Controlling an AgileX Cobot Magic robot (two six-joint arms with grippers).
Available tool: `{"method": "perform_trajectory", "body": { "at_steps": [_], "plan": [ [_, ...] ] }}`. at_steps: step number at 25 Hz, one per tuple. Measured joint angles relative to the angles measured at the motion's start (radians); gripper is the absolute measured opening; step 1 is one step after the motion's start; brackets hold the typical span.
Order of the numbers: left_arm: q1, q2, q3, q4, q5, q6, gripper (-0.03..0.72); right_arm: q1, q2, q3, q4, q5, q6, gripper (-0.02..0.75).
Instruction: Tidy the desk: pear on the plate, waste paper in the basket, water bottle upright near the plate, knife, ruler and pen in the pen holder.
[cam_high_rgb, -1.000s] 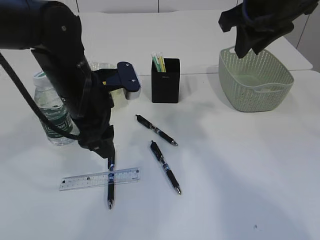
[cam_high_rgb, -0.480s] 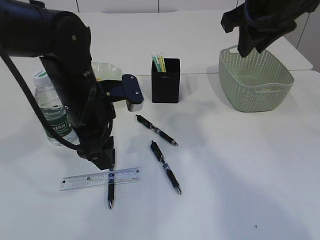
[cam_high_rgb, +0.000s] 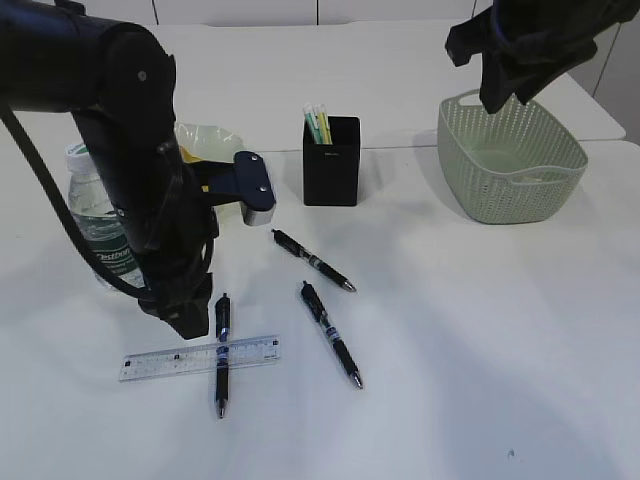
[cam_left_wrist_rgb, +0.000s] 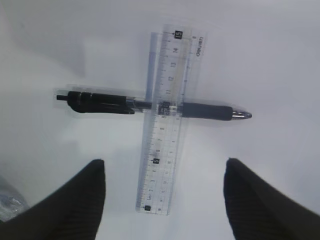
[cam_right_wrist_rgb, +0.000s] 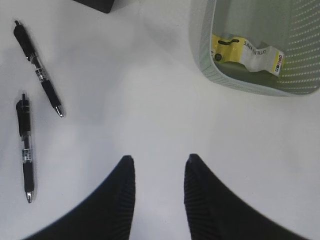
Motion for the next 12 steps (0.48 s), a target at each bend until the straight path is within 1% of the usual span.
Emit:
{"method": "perform_trajectory", "body": {
  "at_steps": [4, 12],
  "plan": [
    [0.021, 0.009, 0.0, 0.002, -0.006, 0.0, 0.525, 0.0, 0.0, 0.0, -0.006, 0.0, 0.0, 0.281],
    [0.023, 0.054, 0.0, 0.002, -0.002, 0.0, 0.525, 0.0, 0.0, 0.0, -0.013, 0.0, 0.0, 0.28]
  ]
}}
